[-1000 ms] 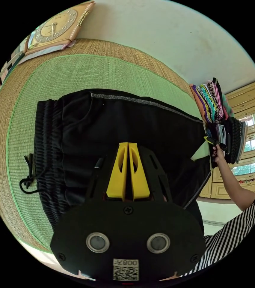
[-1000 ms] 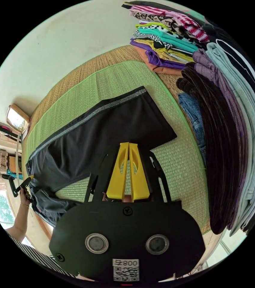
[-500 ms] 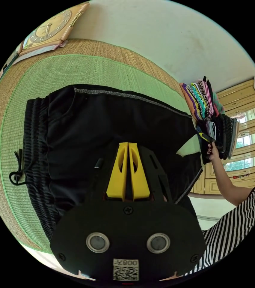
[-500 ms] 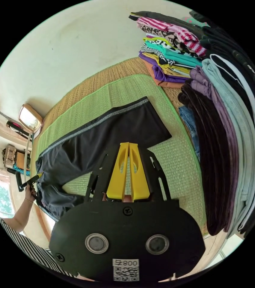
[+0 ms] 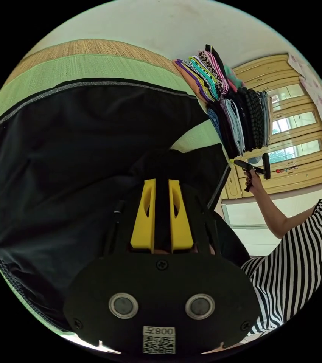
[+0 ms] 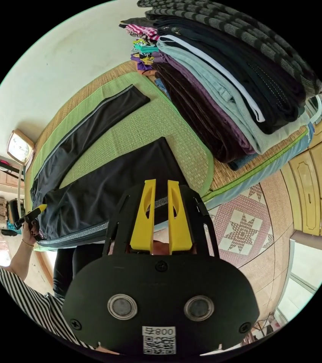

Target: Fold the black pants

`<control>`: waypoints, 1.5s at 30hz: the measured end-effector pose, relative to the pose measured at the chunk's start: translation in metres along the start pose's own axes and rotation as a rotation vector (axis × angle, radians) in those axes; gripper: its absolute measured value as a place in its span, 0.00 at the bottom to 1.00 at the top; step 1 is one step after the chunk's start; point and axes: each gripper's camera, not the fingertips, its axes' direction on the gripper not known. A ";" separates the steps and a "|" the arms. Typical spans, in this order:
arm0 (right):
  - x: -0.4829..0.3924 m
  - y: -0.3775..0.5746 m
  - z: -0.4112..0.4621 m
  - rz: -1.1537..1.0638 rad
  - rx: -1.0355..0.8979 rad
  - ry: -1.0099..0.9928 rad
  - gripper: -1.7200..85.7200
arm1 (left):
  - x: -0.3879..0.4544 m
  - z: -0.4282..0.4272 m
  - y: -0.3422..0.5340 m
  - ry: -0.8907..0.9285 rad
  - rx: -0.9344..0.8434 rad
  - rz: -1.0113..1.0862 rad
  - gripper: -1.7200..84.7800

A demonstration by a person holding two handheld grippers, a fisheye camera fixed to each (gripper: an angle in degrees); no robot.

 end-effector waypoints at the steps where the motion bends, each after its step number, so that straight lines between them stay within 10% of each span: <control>1: 0.000 0.001 0.006 -0.001 -0.021 0.006 0.09 | 0.001 0.010 -0.004 -0.009 -0.018 0.006 0.08; 18: 0.021 0.002 -0.010 0.066 0.063 -0.039 0.01 | 0.028 0.063 -0.007 -0.027 -0.016 0.032 0.05; 45: -0.171 -0.025 -0.005 -0.404 0.002 -0.274 0.02 | 0.074 0.079 0.074 -0.173 -0.106 0.090 0.02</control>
